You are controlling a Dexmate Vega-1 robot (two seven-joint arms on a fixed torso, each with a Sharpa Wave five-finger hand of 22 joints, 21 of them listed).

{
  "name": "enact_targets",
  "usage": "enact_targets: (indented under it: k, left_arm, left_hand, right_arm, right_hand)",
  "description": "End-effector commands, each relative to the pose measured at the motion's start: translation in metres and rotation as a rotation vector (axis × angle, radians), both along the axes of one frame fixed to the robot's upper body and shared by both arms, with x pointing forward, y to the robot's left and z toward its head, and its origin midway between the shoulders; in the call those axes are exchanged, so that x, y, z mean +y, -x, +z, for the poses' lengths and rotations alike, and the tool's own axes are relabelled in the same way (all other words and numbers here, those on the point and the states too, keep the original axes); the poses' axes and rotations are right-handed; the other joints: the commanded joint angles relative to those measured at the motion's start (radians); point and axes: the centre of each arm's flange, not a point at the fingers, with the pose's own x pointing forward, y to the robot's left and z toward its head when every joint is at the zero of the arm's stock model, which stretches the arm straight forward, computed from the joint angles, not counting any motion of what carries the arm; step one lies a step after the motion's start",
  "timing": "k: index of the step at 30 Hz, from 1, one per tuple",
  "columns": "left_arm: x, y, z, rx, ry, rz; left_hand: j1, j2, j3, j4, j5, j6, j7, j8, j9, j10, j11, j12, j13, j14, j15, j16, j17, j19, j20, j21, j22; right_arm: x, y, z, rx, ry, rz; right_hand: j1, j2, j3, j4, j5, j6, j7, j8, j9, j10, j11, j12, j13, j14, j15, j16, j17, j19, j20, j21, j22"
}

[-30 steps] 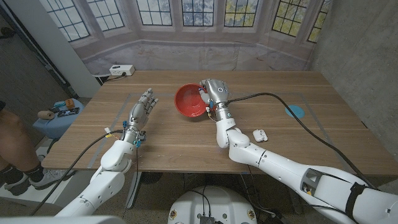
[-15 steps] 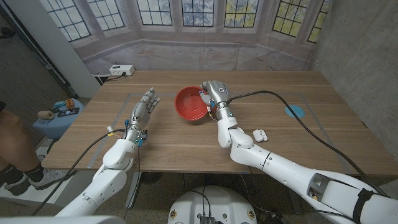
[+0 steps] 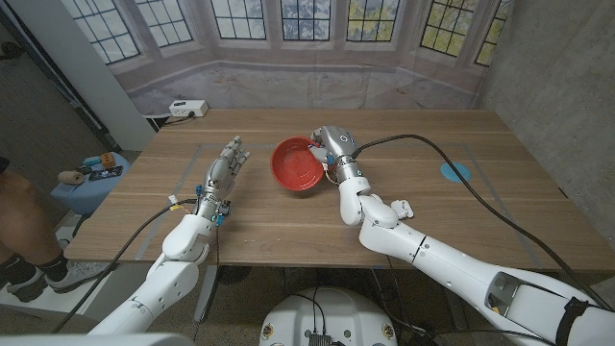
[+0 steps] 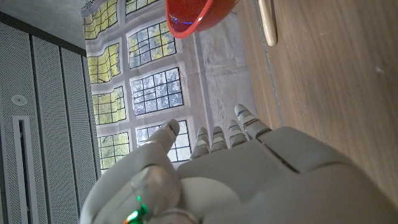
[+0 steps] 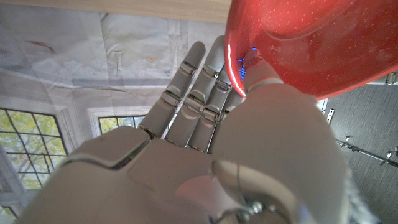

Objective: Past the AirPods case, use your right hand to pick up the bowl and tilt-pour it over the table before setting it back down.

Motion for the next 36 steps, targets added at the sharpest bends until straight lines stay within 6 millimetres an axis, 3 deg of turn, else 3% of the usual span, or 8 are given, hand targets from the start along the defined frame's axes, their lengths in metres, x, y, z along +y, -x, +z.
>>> enact_targets:
  k: [1, 36]
  left_arm:
    - [-0.005, -0.002, -0.001, 0.005, 0.004, -0.003]
    - [-0.002, -0.017, -0.003, -0.003, 0.036, -0.019]
  left_hand:
    - [-0.258, -0.242, 0.007, 0.003, 0.007, 0.007, -0.001, 0.001, 0.002, 0.007, 0.002, 0.0, 0.004, 0.007, 0.004, 0.001, 0.0, 0.004, 0.007, 0.0, 0.003]
    - [-0.26, -0.244, 0.009, 0.003, 0.007, 0.007, -0.001, 0.001, 0.002, 0.007, 0.008, 0.0, 0.004, 0.008, 0.01, 0.001, 0.0, 0.002, 0.008, 0.0, 0.003]
  right_arm:
    - [-0.001, 0.006, 0.004, 0.117, 0.004, 0.038]
    - [0.004, -0.005, 0.023, 0.505, 0.076, 0.088]
  right_hand:
    - [0.013, 0.005, -0.004, 0.001, 0.005, 0.003, 0.01, 0.006, 0.001, 0.009, 0.0, -0.001, 0.002, 0.009, -0.015, -0.002, 0.006, -0.004, -0.022, 0.009, 0.003]
    - [0.019, 0.005, -0.008, 0.0, 0.003, 0.006, 0.025, 0.001, 0.003, 0.022, 0.006, -0.006, -0.006, 0.016, -0.014, -0.019, 0.018, -0.003, -0.014, 0.025, 0.002]
